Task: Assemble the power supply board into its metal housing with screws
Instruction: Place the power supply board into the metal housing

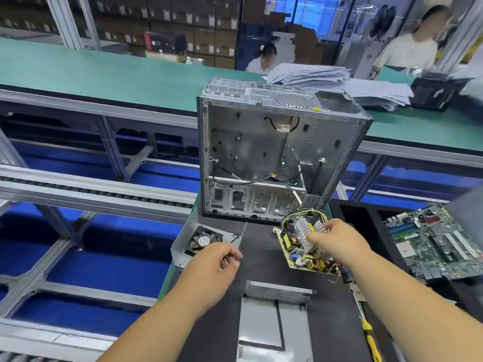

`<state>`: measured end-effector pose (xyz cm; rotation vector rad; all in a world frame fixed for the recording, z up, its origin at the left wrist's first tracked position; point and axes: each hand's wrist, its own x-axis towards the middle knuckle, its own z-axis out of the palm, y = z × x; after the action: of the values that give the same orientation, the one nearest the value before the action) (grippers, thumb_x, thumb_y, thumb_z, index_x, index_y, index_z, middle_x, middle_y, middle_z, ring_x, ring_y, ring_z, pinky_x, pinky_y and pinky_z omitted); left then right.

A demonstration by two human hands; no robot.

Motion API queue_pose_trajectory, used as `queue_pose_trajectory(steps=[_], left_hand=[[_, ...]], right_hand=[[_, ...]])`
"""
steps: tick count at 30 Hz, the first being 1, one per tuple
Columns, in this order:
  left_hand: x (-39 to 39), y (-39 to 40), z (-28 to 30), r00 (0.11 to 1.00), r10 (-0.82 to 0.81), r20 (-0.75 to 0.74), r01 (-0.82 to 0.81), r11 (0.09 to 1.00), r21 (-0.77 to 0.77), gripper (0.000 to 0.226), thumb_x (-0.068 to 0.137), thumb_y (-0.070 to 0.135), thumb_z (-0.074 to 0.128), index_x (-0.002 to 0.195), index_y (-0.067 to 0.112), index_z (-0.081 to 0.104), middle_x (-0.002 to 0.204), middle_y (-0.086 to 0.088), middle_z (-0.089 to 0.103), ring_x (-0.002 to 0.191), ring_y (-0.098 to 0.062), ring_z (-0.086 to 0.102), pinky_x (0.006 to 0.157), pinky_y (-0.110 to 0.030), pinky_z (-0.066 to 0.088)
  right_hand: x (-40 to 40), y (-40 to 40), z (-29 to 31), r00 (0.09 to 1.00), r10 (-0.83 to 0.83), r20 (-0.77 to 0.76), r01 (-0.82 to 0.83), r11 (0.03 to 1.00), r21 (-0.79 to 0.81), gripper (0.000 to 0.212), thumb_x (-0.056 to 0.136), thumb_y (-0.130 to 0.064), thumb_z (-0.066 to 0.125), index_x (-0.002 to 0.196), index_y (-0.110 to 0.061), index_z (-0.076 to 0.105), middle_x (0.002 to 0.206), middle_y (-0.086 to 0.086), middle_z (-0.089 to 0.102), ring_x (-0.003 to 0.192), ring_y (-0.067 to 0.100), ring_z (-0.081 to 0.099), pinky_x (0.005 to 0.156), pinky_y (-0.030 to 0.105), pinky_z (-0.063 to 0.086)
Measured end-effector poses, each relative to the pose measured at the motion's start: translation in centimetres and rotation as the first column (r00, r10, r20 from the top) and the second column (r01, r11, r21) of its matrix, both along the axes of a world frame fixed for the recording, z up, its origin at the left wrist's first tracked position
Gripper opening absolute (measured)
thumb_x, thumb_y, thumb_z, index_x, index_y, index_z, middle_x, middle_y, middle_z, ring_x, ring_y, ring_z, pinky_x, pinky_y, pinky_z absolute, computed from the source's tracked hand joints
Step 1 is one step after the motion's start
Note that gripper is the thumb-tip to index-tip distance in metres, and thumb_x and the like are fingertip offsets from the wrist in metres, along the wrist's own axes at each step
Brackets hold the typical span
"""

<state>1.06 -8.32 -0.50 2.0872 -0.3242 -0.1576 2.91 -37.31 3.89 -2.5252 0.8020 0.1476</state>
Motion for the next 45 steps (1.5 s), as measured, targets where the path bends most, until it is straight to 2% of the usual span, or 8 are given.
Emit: queue_pose_trajectory(steps=[7,11,17,23,33,38,41,45], left_hand=[[1.0,-3.3,-1.3,0.946,-0.241,0.218,0.142,0.910,0.388,0.017,0.092,0.035,0.057,0.108,0.034,0.063,0.101,0.017,0.057,0.102,-0.005,0.050,0.093,-0.024,0.040],[1.5,-5.0,-2.0,0.908,-0.366,0.206,0.194,0.801,0.566,0.026,0.093,0.046,0.054,0.115,0.033,0.061,0.115,0.010,0.058,0.113,-0.015,0.051,0.099,-0.032,0.038],[1.6,-6.4,-2.6,0.879,-0.454,0.145,0.234,0.675,0.699,0.026,0.095,0.047,0.053,0.110,0.031,0.066,0.111,0.007,0.061,0.108,-0.019,0.057,0.080,-0.029,0.029],[1.2,-6.9,-3.0,0.843,-0.515,0.154,0.228,0.603,0.765,0.024,0.100,0.038,0.045,0.108,0.025,0.063,0.109,0.001,0.060,0.102,-0.027,0.057,0.076,-0.034,0.035],[1.1,-7.8,-3.0,0.947,-0.217,0.238,-0.002,0.735,0.678,0.018,0.101,0.034,0.042,0.100,0.020,0.053,0.106,0.000,0.058,0.097,-0.027,0.061,0.068,-0.033,0.035],[0.6,-8.2,-3.1,0.980,-0.156,0.127,0.026,0.726,0.687,0.019,0.097,0.033,0.048,0.100,0.017,0.058,0.106,-0.002,0.061,0.098,-0.025,0.061,0.076,-0.033,0.045],[0.1,-8.3,-3.3,0.987,-0.150,0.059,0.074,0.748,0.660,0.014,0.092,0.033,0.052,0.088,0.020,0.050,0.094,-0.002,0.058,0.087,-0.023,0.057,0.068,-0.030,0.042],[-0.3,-8.3,-3.4,0.991,-0.127,-0.032,0.121,0.787,0.604,0.016,0.087,0.035,0.053,0.087,0.020,0.049,0.085,0.003,0.056,0.080,-0.020,0.052,0.063,-0.028,0.036]], right_hand=[[-2.2,-1.2,2.1,0.998,0.049,0.026,-0.050,0.998,0.029,0.064,0.075,-0.051,0.064,0.135,-0.031,0.050,0.070,-0.008,0.068,0.065,0.008,0.067,0.062,0.028,0.048],[-3.1,-1.6,2.8,0.995,0.095,0.020,-0.096,0.995,0.022,0.067,0.078,-0.051,0.064,0.139,-0.029,0.049,0.079,-0.009,0.067,0.065,0.007,0.068,0.062,0.027,0.046],[-4.0,-2.9,3.4,0.993,0.110,0.041,-0.110,0.994,0.005,0.064,0.073,-0.052,0.065,0.133,-0.034,0.052,0.081,-0.012,0.064,0.059,0.004,0.068,0.056,0.025,0.043],[-4.6,-4.2,3.6,0.992,0.102,0.081,-0.101,0.995,-0.015,0.064,0.073,-0.052,0.067,0.132,-0.033,0.053,0.083,-0.012,0.062,0.069,0.006,0.064,0.058,0.027,0.044],[-5.2,-5.6,4.4,0.978,0.139,0.152,-0.141,0.990,0.001,0.071,0.065,-0.058,0.064,0.131,-0.035,0.055,0.089,-0.015,0.054,0.076,0.005,0.059,0.056,0.027,0.039],[-5.3,-6.4,4.5,0.968,0.203,0.149,-0.201,0.979,-0.026,0.066,0.070,-0.050,0.068,0.133,-0.039,0.053,0.098,-0.016,0.054,0.063,0.002,0.058,0.051,0.025,0.038],[-5.2,-6.7,4.5,0.960,0.235,0.152,-0.233,0.972,-0.027,0.066,0.067,-0.050,0.068,0.132,-0.042,0.053,0.113,-0.011,0.056,0.061,-0.004,0.052,0.052,0.022,0.037],[-5.1,-6.9,4.2,0.953,0.258,0.158,-0.262,0.965,0.007,0.066,0.067,-0.048,0.070,0.131,-0.043,0.054,0.113,-0.013,0.054,0.058,-0.005,0.047,0.049,0.019,0.036]])
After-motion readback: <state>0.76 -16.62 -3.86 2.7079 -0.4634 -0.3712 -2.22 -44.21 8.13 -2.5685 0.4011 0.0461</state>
